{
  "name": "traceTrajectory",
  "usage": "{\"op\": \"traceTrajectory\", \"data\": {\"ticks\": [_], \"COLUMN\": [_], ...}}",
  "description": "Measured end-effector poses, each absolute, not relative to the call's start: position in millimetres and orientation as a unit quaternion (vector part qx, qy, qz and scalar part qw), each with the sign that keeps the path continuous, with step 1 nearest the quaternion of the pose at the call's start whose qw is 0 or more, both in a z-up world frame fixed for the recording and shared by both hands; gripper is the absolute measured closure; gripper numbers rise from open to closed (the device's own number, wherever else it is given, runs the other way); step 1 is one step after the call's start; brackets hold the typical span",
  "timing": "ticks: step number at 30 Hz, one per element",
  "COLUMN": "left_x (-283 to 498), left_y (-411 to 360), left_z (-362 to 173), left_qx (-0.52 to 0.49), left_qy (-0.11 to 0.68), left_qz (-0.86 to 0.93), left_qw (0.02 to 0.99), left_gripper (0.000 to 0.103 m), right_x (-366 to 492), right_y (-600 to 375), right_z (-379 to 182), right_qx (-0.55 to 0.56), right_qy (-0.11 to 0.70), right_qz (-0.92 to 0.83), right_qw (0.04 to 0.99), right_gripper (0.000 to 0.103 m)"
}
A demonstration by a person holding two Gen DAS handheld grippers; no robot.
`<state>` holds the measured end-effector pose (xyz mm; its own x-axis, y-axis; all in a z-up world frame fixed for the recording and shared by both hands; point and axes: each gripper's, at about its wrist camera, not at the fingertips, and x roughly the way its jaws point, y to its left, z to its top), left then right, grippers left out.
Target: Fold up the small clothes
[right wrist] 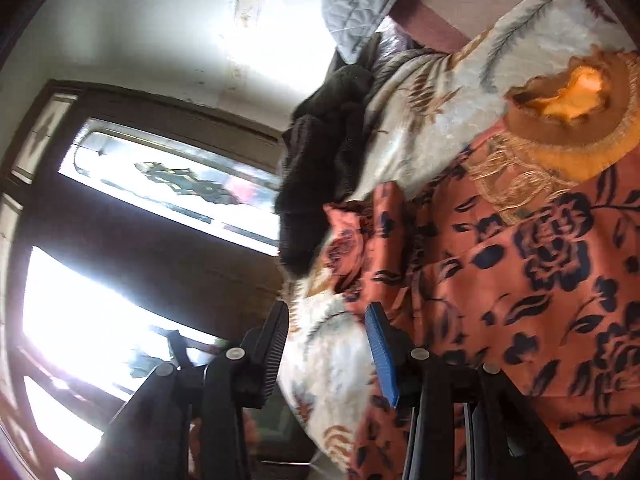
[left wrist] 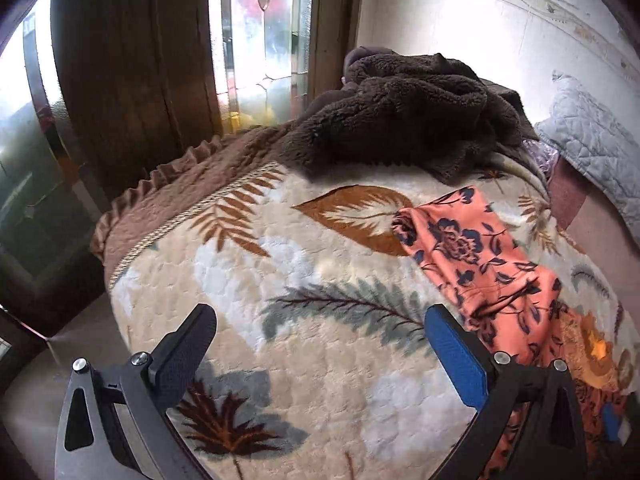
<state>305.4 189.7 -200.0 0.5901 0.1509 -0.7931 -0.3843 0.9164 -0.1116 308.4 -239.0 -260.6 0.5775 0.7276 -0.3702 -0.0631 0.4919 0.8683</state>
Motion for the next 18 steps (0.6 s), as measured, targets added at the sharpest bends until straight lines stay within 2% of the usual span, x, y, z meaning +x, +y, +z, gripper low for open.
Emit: {"op": "traceTrajectory", "data": {"ticks": [4, 6, 8, 9, 11, 15, 16, 17, 18], "left_x": [360, 389, 415, 426, 443, 463, 467, 469, 472], "left_y": [178, 172, 165, 163, 161, 156, 156, 155, 153], "left_z": [-208, -219, -233, -241, -258, -281, -286, -289, -292], "left_qx": [-0.228, -0.257, -0.276, -0.288, -0.301, -0.313, -0.311, -0.313, -0.319], "left_qy": [0.453, 0.466, 0.491, 0.500, 0.513, 0.524, 0.525, 0.525, 0.526], "left_qz": [0.057, 0.031, 0.016, 0.012, 0.014, 0.016, 0.015, 0.012, 0.008], "left_qw": [0.860, 0.846, 0.826, 0.817, 0.803, 0.792, 0.792, 0.791, 0.789], "left_gripper": [0.001, 0.009, 0.028, 0.032, 0.038, 0.043, 0.052, 0.066, 0.073], "right_x": [312, 309, 305, 303, 300, 294, 293, 291, 290], "right_y": [-260, -276, -290, -297, -307, -329, -335, -340, -345], "right_z": [-279, -278, -276, -274, -273, -278, -280, -282, -283], "right_qx": [0.439, 0.441, 0.437, 0.432, 0.419, 0.410, 0.410, 0.410, 0.410], "right_qy": [0.408, 0.403, 0.398, 0.397, 0.398, 0.406, 0.407, 0.408, 0.410], "right_qz": [0.199, 0.184, 0.176, 0.169, 0.157, 0.130, 0.124, 0.119, 0.114], "right_qw": [0.775, 0.780, 0.787, 0.792, 0.801, 0.807, 0.807, 0.807, 0.807], "right_gripper": [0.058, 0.058, 0.058, 0.058, 0.058, 0.058, 0.058, 0.058, 0.058]}}
